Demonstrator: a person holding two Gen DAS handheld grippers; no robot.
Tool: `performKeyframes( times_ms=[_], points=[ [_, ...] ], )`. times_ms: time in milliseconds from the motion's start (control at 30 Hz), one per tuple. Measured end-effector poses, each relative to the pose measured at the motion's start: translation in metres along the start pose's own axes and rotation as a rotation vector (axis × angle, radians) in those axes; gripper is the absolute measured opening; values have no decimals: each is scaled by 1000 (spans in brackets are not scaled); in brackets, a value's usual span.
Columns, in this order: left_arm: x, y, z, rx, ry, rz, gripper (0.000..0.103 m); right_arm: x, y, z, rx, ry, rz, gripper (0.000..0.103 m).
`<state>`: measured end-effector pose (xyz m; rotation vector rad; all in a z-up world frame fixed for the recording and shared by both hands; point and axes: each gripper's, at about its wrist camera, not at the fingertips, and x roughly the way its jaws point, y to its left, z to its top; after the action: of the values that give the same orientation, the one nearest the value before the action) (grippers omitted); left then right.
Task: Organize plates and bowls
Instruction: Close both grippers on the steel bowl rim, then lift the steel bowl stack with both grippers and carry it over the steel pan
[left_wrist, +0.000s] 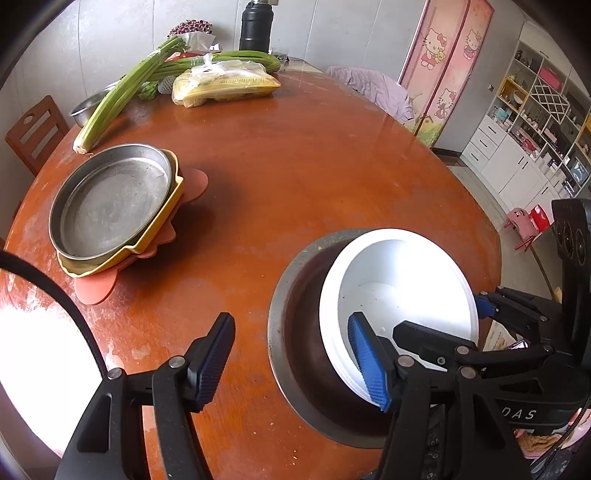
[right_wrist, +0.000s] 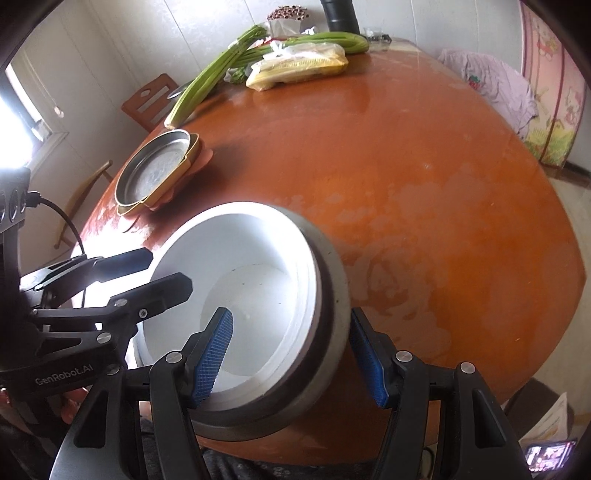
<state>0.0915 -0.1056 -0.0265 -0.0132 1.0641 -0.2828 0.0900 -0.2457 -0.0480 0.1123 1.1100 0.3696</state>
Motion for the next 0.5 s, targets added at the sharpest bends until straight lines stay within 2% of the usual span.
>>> performKeyframes(
  times_ms=[267,500],
  points=[
    [7,1,-3,-4,33,-1,64,3,1,-2,5,23,12,65],
    [16,2,-5,-26,71,-26,64,2,1,-5,-3,24,19,57]
  ],
)
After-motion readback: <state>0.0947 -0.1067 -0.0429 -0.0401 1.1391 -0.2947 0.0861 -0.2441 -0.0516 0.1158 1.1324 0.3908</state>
